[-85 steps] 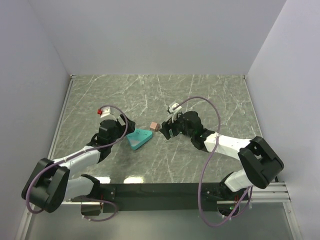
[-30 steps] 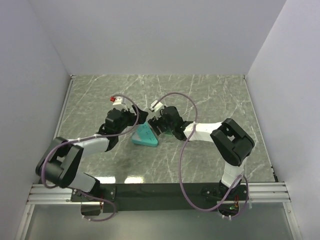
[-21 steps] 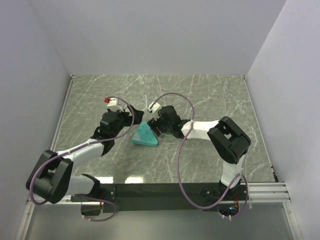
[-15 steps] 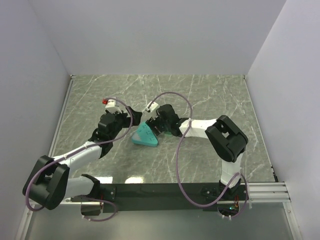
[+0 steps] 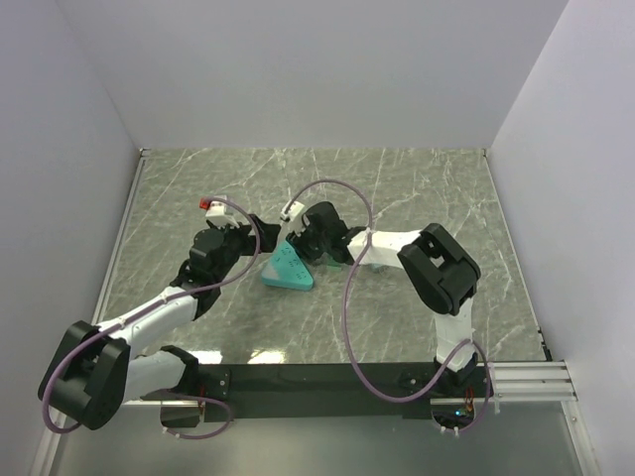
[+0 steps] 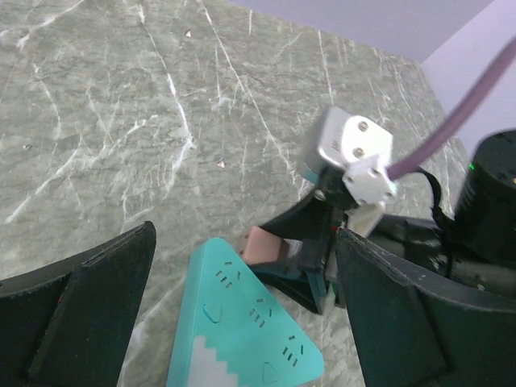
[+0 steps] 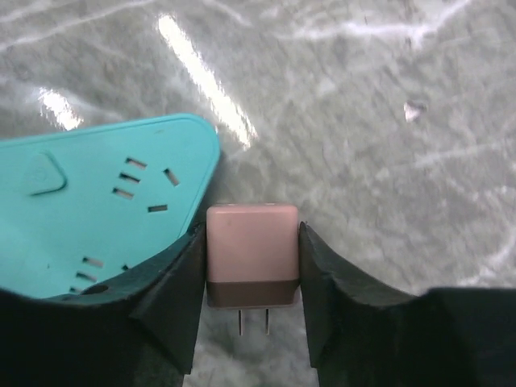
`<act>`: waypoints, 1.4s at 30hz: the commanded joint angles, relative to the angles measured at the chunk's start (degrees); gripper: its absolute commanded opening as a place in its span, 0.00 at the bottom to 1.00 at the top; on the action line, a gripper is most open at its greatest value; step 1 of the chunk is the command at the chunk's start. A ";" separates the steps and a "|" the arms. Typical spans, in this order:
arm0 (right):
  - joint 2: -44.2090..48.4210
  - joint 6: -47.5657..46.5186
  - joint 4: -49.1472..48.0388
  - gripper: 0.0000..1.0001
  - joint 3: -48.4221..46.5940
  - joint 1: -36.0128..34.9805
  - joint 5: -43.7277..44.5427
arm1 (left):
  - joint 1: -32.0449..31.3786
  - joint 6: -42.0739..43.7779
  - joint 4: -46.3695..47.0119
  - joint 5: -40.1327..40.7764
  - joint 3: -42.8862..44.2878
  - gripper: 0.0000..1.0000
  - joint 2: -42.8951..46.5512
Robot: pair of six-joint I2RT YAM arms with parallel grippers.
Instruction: Insert the plug
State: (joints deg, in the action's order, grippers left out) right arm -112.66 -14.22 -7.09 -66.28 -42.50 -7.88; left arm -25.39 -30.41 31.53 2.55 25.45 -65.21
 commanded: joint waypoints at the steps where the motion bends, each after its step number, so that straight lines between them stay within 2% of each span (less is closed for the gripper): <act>1: -2.03 0.06 2.08 0.39 -3.50 -0.30 -2.49 | -0.19 1.85 1.61 -1.93 -0.67 0.99 2.10; 4: -0.46 1.47 -0.80 0.29 -1.58 0.22 -1.79 | -0.19 2.81 1.52 -2.02 -1.19 0.99 3.68; 8: 6.55 4.90 -4.68 0.20 2.55 1.98 -2.14 | -0.10 3.52 2.57 -3.95 -2.60 0.99 5.97; 10: 9.11 6.74 -6.95 0.11 4.92 3.47 -2.58 | -0.10 3.96 2.83 -5.97 -2.86 0.99 6.41; 15: 17.11 12.27 -12.67 0.00 10.72 5.58 -2.41 | -0.10 6.33 6.88 -9.22 -4.27 0.99 5.10; 21: 24.94 25.01 -15.93 0.00 13.63 6.38 1.02 | -0.89 6.51 14.34 -16.87 -5.67 0.99 2.90; 28: 30.39 41.88 -24.36 0.00 18.11 5.33 2.16 | -5.81 5.45 20.06 -14.15 -3.92 0.99 -0.70; 38: 28.73 49.46 -28.94 0.00 20.14 2.60 3.92 | -10.03 2.47 28.67 -8.87 -1.73 0.99 -6.33; 42: 28.73 50.95 -30.26 0.00 21.10 2.25 3.66 | -10.65 2.20 28.59 -7.82 0.38 0.99 -9.49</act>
State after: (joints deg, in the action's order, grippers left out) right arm -84.03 33.76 -32.16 -45.91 -39.66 -5.34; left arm -35.48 -27.29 55.83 -6.96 22.70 -73.30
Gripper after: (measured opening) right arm 0.522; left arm 0.995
